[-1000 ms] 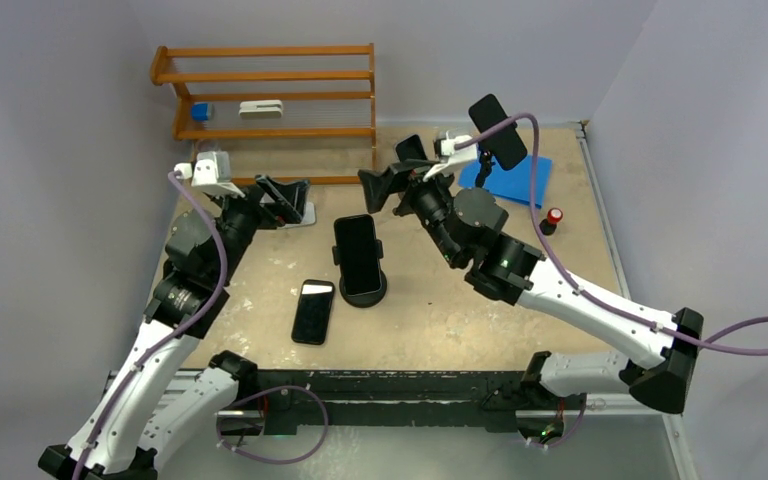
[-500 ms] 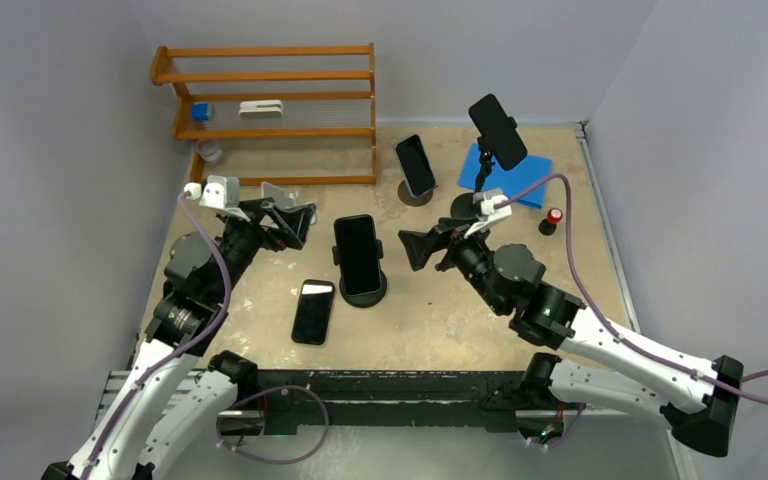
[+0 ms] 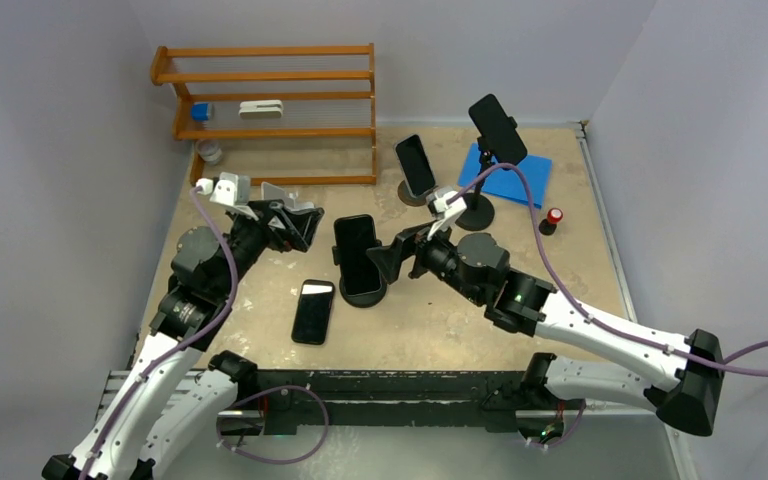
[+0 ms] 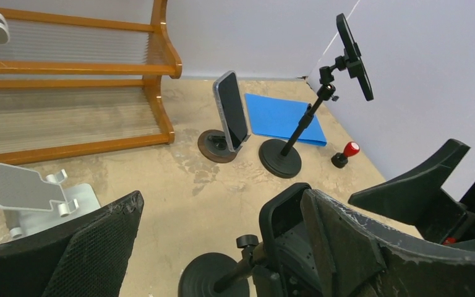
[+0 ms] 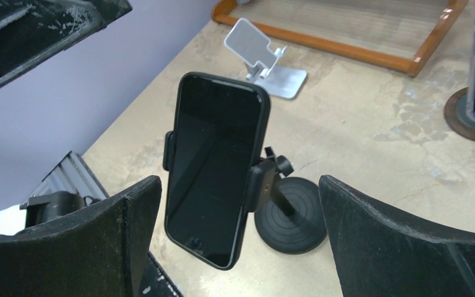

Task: Remove the phone from the phone stand
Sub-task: Adjust the phone stand with the phone at the center of the board.

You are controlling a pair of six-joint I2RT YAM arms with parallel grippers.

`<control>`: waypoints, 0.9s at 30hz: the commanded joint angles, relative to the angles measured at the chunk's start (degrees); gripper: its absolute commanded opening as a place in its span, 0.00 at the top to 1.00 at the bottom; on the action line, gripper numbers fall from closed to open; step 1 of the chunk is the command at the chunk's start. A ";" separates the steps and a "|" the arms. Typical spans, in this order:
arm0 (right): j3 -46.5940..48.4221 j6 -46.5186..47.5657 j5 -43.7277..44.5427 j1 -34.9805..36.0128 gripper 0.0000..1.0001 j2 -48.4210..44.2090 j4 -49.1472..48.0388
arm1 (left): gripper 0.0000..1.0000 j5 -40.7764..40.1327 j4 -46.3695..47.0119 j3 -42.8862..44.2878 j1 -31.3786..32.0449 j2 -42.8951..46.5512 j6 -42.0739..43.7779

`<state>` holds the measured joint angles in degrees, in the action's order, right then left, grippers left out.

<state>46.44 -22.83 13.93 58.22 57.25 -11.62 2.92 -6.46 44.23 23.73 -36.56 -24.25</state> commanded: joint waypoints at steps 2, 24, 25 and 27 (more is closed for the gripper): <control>3.31 -1.87 2.30 2.25 0.01 1.27 0.89 | 0.04 4.52 3.85 -0.02 0.27 -1.14 0.16; -3.57 -3.21 2.98 2.34 0.01 -1.75 -4.32 | 0.14 32.38 17.92 -12.66 -7.51 -7.74 -24.62; -3.55 -3.24 2.73 2.33 0.01 -1.65 -4.34 | 0.15 34.42 20.11 -13.88 -8.44 -8.16 -26.11; -3.61 -3.28 2.51 2.34 0.01 -1.62 -4.38 | 0.18 37.65 24.11 -15.69 -9.62 -9.00 -28.40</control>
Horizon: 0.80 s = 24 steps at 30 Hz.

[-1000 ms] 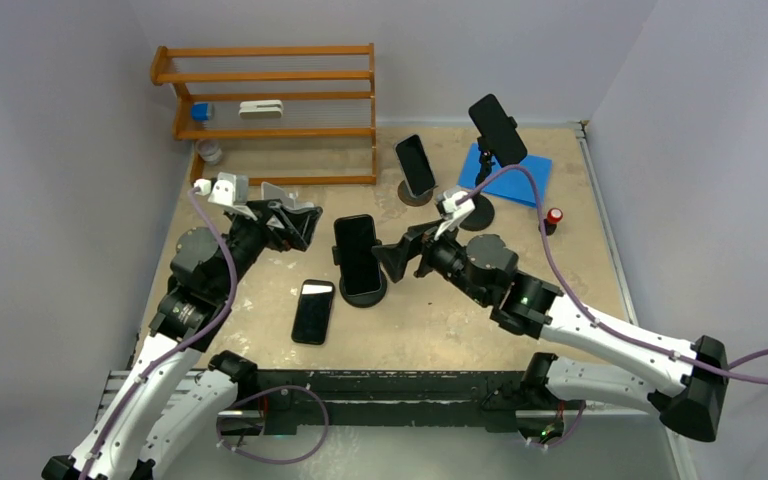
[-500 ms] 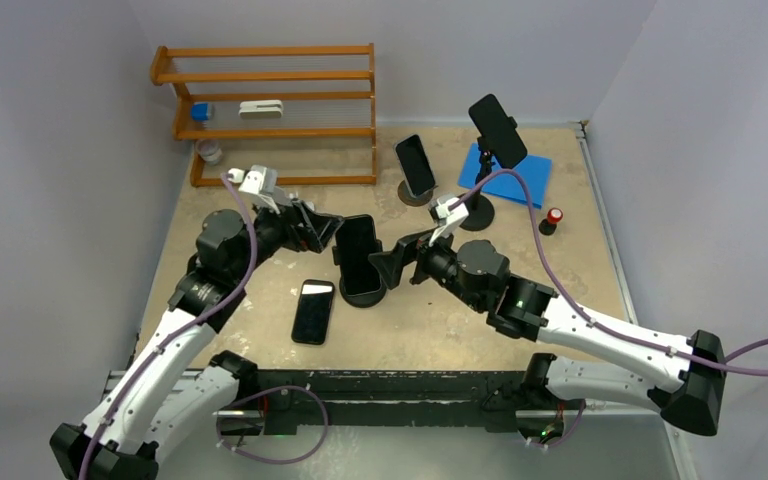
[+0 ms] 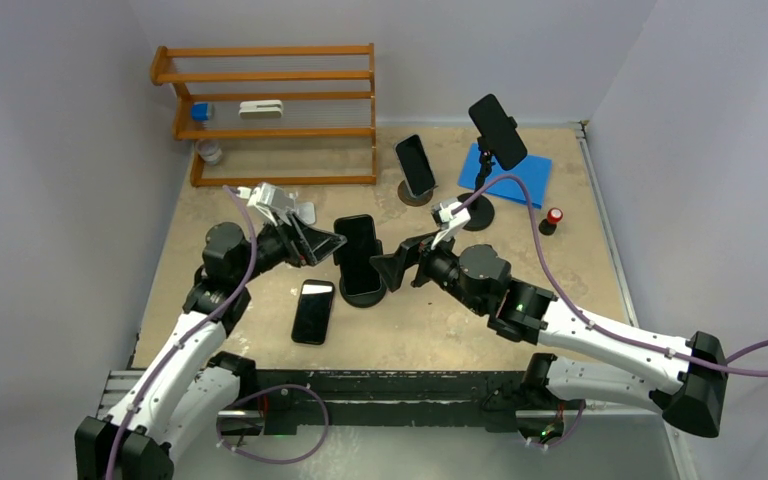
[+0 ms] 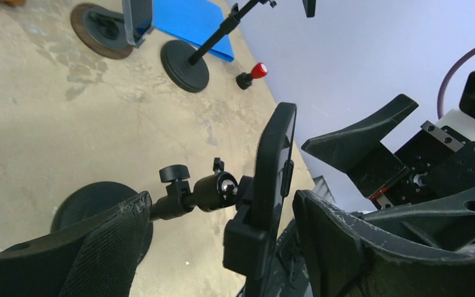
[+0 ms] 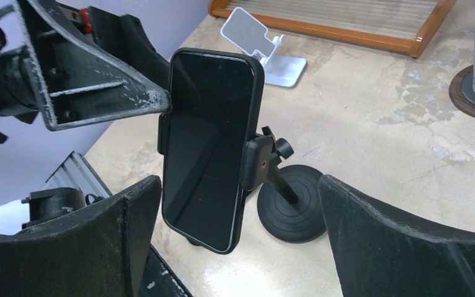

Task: Remove the phone from the phone stand
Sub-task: Adjust the phone stand with the phone at the center of the board.

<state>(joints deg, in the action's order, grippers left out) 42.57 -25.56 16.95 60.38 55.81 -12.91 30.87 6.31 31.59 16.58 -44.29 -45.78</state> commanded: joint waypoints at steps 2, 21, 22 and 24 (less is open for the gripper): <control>0.15 -0.62 -0.52 0.13 0.01 -0.33 -3.17 | 0.20 11.38 13.75 -4.07 -2.69 -2.10 -7.99; 0.41 -0.49 -0.34 0.18 0.01 0.39 -3.36 | 0.33 18.23 26.72 -7.51 -2.69 -8.65 -12.80; 0.41 -0.47 -0.29 0.18 0.01 0.39 -3.35 | 0.36 18.44 27.07 -7.46 -2.67 -9.02 -12.90; 0.41 -0.54 -0.21 0.21 0.01 0.35 -3.27 | 0.40 19.09 27.84 -7.49 -2.69 -9.64 -13.22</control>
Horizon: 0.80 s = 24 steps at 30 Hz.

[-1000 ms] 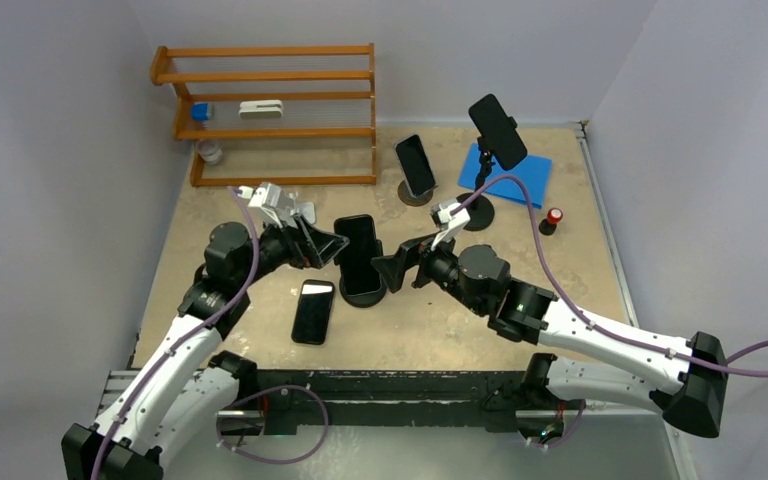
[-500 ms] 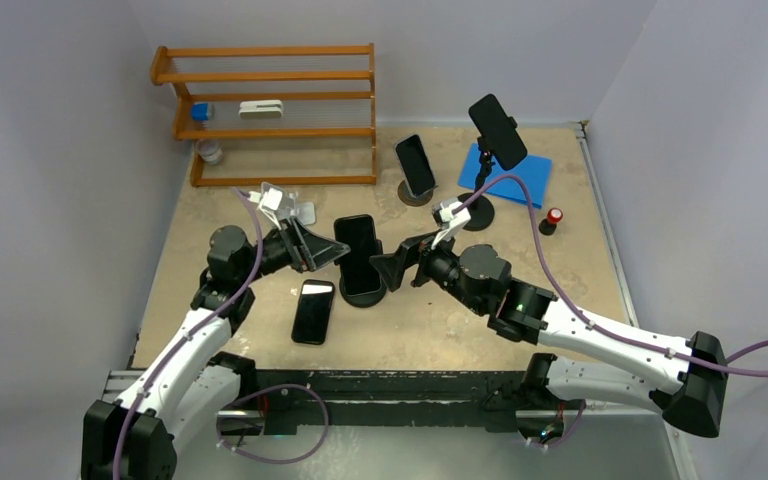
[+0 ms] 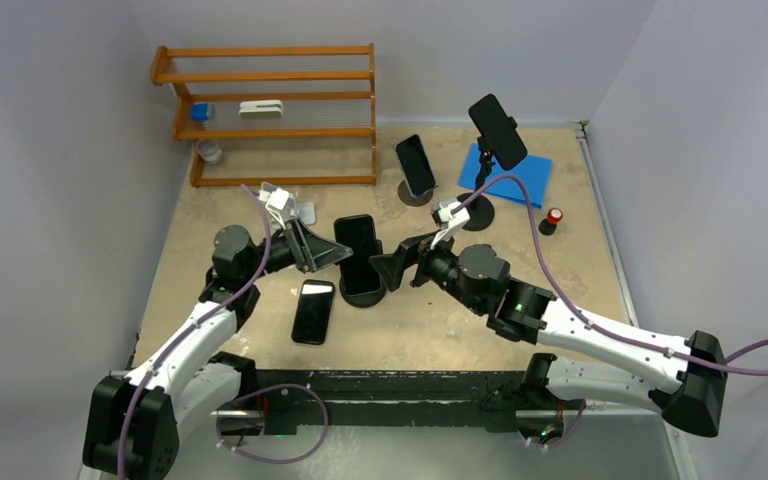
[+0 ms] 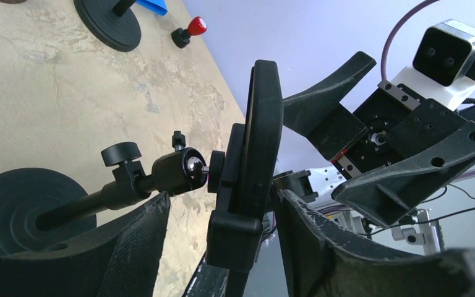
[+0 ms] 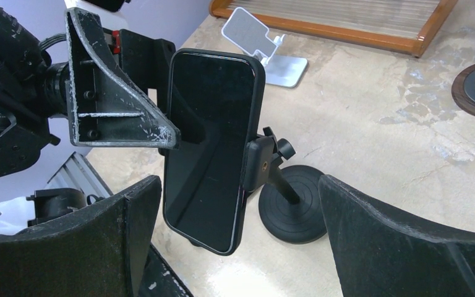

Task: Remove the phone from the phone stand
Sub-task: Adjust the phone stand with the phone at the center of the board.

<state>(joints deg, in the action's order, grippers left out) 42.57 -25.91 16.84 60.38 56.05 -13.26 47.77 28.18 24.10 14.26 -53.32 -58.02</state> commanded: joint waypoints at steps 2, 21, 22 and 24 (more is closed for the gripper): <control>0.41 -0.15 0.12 0.18 0.01 -0.03 -2.84 | 0.42 2.81 6.96 -0.14 -0.33 -1.15 -1.43; 0.50 -0.04 0.47 0.18 0.01 1.00 -3.27 | 0.71 4.02 9.56 0.57 1.94 -4.42 -1.53; 0.50 -0.02 0.52 0.18 0.01 0.86 -3.19 | 0.73 3.91 9.60 0.74 2.03 -4.50 -1.57; 0.50 0.01 0.68 0.18 0.01 0.63 -2.98 | 0.79 3.87 9.73 0.99 2.23 -4.65 -1.64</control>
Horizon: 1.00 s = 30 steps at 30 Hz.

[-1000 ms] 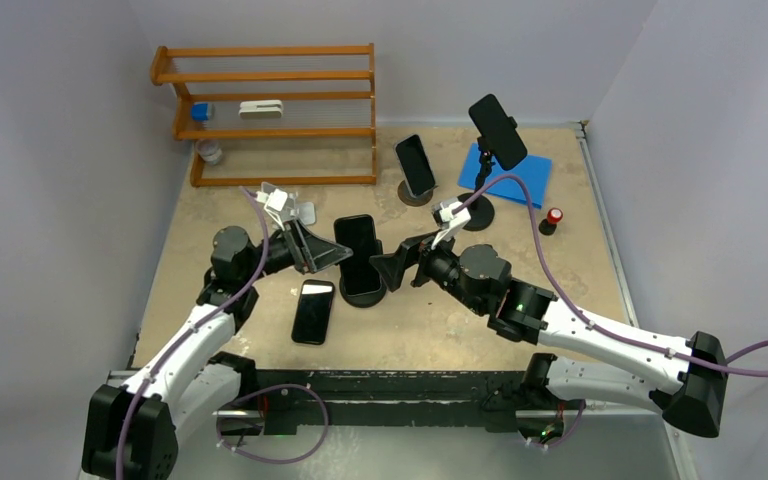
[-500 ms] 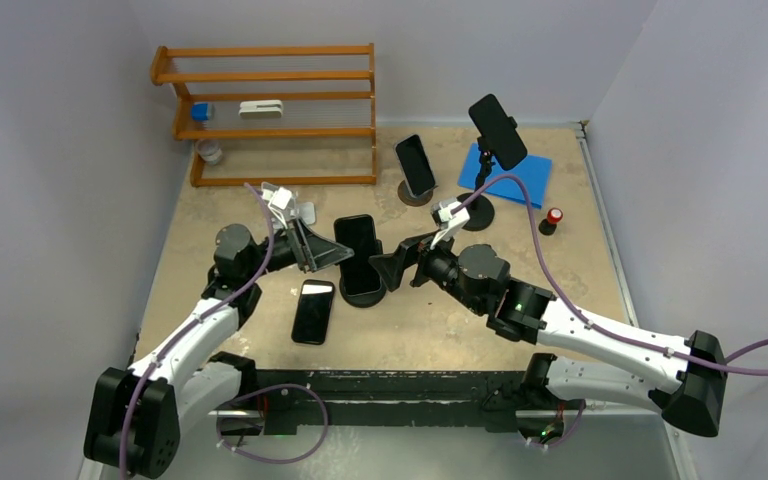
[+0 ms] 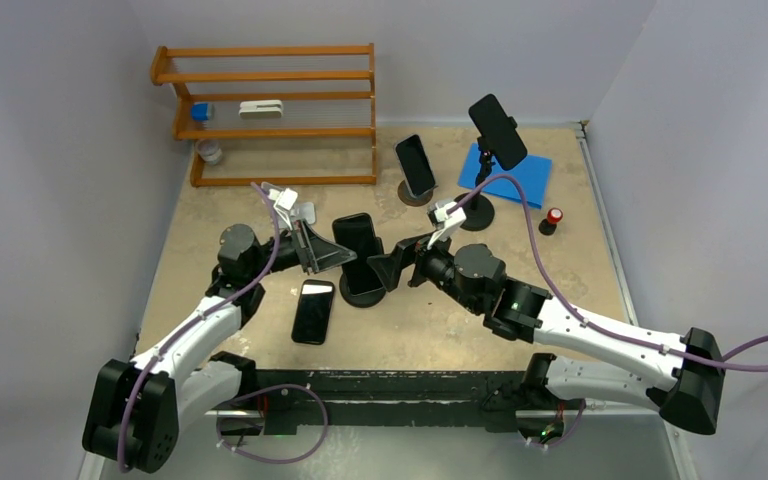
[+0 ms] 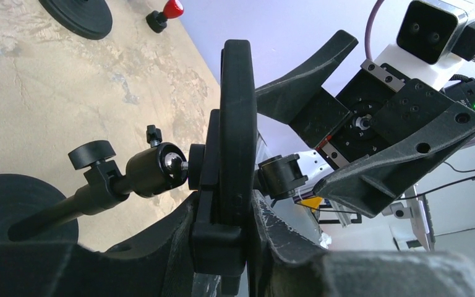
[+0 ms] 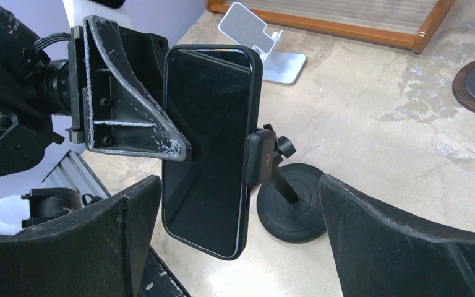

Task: Remove the phone from the phone stand
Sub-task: Adjust the phone stand with the phone at the center of the board.

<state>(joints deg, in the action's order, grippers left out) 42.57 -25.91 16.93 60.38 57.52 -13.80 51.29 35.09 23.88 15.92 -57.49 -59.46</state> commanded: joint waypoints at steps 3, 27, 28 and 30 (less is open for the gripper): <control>0.50 0.07 0.95 0.18 0.01 -1.46 -2.08 | 0.93 0.31 3.68 1.50 0.73 -0.81 -0.82; 0.45 1.32 5.12 0.13 0.01 -6.67 0.71 | 1.00 -9.81 17.95 0.24 8.67 -5.24 -5.64; 0.54 1.37 5.22 0.17 0.01 -6.63 1.04 | 1.00 -9.74 17.19 -0.06 8.75 -5.15 -5.20; 0.66 1.67 5.35 0.18 0.01 -6.65 1.60 | 1.00 -9.95 15.21 -0.76 8.77 -4.29 -4.17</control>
<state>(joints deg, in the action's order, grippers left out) 42.57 -25.45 20.47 60.38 51.96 -12.23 42.50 45.58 23.46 24.08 -63.13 -64.71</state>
